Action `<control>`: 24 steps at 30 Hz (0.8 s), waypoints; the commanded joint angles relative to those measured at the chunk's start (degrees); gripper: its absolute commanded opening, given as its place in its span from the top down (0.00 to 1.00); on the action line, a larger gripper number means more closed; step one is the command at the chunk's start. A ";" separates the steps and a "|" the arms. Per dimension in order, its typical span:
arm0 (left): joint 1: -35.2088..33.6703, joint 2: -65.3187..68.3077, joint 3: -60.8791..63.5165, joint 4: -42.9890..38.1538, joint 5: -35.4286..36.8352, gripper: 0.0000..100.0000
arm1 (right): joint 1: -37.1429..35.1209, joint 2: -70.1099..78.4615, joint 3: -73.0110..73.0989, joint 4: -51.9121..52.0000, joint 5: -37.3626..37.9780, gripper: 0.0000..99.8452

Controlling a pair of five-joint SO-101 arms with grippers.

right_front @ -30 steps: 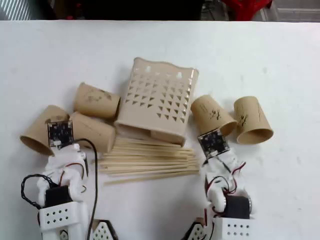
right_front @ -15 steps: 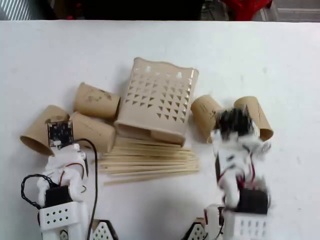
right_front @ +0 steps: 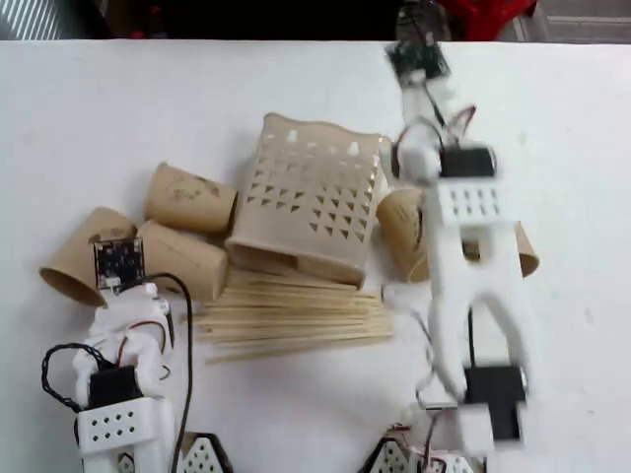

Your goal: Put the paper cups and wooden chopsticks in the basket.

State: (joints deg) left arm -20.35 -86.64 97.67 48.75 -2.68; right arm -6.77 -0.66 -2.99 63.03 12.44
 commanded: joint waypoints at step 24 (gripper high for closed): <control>-0.04 -0.48 -0.26 0.35 0.00 0.97 | -1.54 54.99 -70.95 23.25 -16.18 0.77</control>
State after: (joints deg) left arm -20.35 -86.64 97.67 48.75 -2.68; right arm -8.35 54.29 -69.63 83.43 -3.47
